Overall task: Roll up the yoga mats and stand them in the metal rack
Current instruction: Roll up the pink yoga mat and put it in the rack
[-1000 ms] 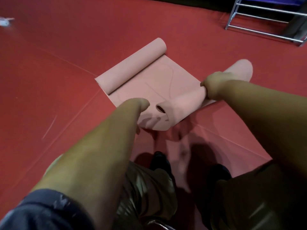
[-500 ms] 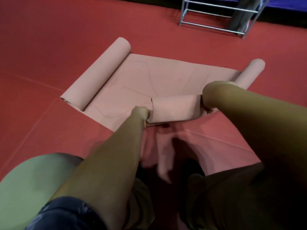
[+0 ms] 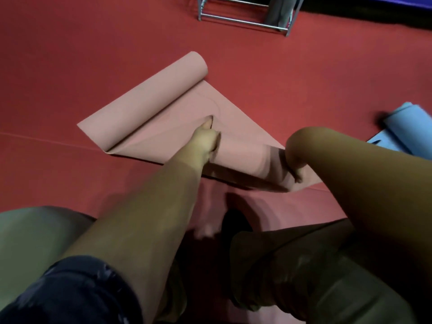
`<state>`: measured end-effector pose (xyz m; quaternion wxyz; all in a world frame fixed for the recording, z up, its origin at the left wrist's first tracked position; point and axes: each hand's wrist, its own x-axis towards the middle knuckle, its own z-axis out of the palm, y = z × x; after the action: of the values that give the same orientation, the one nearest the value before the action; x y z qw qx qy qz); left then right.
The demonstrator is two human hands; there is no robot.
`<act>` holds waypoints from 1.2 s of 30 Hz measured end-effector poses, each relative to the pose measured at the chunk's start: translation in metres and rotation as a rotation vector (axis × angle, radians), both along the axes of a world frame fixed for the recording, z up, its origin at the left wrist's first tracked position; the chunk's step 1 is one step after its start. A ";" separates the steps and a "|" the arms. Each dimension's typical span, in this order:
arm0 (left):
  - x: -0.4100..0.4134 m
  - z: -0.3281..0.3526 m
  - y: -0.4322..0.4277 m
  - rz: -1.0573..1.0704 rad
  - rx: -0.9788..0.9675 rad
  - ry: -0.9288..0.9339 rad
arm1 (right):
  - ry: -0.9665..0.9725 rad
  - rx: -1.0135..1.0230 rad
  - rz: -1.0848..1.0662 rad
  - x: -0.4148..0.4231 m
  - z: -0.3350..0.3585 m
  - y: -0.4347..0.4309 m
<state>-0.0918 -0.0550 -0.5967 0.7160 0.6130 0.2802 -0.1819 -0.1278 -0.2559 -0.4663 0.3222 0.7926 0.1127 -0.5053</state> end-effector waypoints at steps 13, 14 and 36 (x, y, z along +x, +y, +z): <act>-0.027 0.014 0.055 0.170 -0.168 0.328 | -0.253 0.878 -0.209 0.020 0.018 0.073; -0.031 0.011 0.060 0.150 -0.193 0.352 | -0.243 0.866 -0.174 0.019 0.014 0.081; 0.068 -0.005 0.241 -0.323 1.186 0.234 | -0.233 0.792 -0.029 0.075 -0.057 0.215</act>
<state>-0.0235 0.1857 -0.6016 0.1819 0.9167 0.3139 -0.1674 -0.0524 -0.0408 -0.5231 -0.0044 0.9087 0.2500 -0.3344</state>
